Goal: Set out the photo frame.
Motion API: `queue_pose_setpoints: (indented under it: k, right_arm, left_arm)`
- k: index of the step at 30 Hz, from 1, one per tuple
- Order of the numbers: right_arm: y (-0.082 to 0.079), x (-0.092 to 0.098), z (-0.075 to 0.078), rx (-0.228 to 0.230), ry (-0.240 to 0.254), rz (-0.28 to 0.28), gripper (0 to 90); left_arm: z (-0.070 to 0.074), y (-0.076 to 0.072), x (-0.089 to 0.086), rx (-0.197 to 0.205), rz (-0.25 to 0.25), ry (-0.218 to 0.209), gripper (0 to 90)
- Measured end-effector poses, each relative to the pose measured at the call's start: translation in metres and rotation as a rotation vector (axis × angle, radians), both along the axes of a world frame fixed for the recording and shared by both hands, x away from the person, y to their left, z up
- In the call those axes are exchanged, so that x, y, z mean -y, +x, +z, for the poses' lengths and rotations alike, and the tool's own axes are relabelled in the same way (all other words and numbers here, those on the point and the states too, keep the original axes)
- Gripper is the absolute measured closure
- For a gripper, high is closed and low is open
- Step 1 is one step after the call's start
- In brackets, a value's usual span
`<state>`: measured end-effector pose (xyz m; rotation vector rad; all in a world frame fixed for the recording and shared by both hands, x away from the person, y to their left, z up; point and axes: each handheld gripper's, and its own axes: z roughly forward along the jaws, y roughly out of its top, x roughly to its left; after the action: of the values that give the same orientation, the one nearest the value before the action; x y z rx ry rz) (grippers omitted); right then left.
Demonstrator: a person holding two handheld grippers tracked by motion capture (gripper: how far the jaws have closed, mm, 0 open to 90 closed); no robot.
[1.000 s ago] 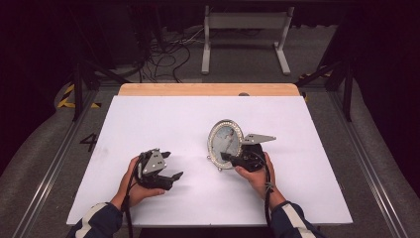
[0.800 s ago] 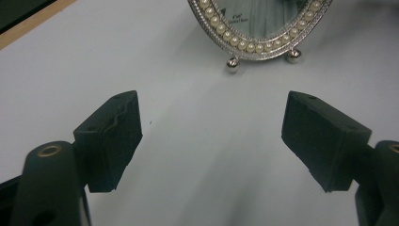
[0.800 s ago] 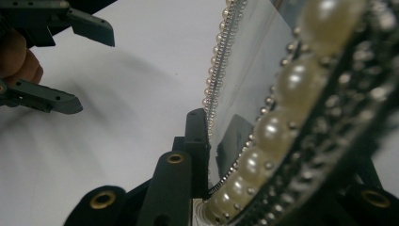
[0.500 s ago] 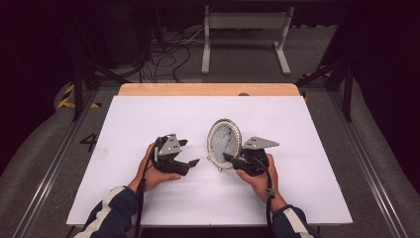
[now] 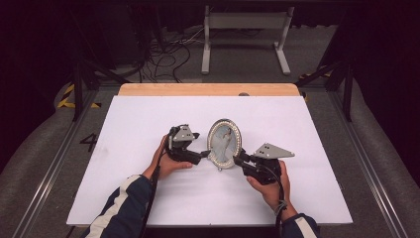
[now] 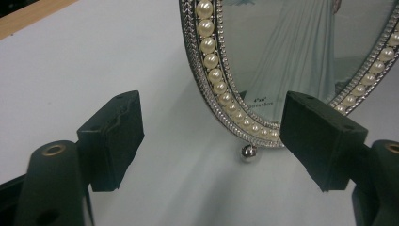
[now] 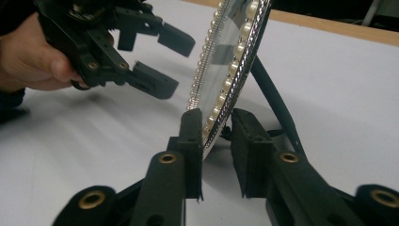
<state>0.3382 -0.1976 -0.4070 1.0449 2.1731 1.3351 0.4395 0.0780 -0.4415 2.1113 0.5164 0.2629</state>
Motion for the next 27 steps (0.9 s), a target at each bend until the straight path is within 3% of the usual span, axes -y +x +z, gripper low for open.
queue_pose_setpoints:
  k: [4,6,11,14,16,22,27]
  right_arm:
    - [-0.002,0.001,0.001,0.019,0.019,-0.01,80.2]
    - [-0.003,0.001,0.001,0.027,0.017,-0.016,80.5]
    - [-0.004,-0.001,0.002,0.041,0.021,-0.033,82.2]
    - [-0.004,-0.001,0.002,0.042,0.023,-0.041,82.8]
    - [-0.004,-0.002,0.003,0.038,0.022,-0.048,82.8]
    - [-0.004,-0.002,0.002,0.033,0.024,-0.049,82.9]
    - [0.0,0.004,0.005,0.021,0.019,-0.05,81.5]
  left_arm:
    - [-0.003,0.006,0.007,-0.034,-0.003,-0.031,23.6]
    - [-0.006,0.007,0.011,-0.036,0.0,-0.019,24.4]
    - [-0.007,0.007,0.016,-0.045,-0.038,-0.02,28.7]
    - [-0.009,0.007,0.018,-0.087,-0.089,-0.04,34.2]
    - [-0.009,0.005,0.02,-0.083,-0.09,-0.014,32.0]
    - [-0.009,0.006,0.016,-0.111,-0.092,-0.032,36.8]
    - [-0.009,-0.001,0.013,-0.085,-0.119,-0.005,40.1]
